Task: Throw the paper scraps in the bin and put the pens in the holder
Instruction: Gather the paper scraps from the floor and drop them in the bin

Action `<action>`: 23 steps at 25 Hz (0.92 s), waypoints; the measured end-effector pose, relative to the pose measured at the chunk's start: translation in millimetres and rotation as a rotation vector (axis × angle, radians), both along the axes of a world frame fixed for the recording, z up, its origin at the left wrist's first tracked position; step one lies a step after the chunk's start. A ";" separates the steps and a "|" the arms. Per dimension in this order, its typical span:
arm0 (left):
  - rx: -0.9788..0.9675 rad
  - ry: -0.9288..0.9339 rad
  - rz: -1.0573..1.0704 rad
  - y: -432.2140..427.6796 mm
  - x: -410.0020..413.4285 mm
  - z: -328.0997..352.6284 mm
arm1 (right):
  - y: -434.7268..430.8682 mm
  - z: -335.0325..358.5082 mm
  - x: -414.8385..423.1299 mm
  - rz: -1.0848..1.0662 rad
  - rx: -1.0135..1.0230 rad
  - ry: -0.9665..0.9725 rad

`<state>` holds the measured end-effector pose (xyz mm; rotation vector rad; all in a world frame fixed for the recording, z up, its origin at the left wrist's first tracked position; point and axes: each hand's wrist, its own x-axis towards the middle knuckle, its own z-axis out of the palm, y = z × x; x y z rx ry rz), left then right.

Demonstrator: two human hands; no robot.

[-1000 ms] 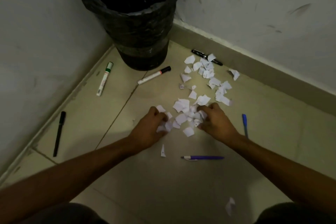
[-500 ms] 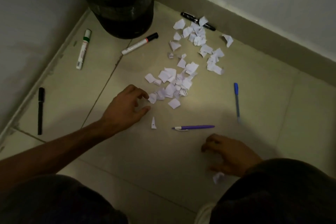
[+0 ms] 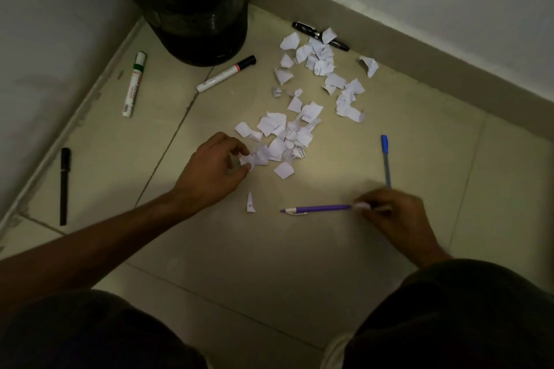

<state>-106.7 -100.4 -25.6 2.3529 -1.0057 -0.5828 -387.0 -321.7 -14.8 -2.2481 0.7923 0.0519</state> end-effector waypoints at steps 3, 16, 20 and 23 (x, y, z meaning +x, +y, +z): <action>0.158 -0.005 0.056 -5.1 5.0 4.5 | -15.6 -2.0 57.2 -0.116 0.066 -0.062; 0.122 -0.009 -0.178 -26.6 22.0 -12.9 | -25.2 -22.6 155.3 0.295 -0.126 0.197; 0.109 -0.014 -0.122 -33.3 30.0 -6.6 | -28.4 -3.1 169.2 0.279 -0.223 0.041; 0.260 -0.046 -0.105 -38.4 33.6 -5.3 | -53.3 -1.3 176.9 0.113 -0.248 0.215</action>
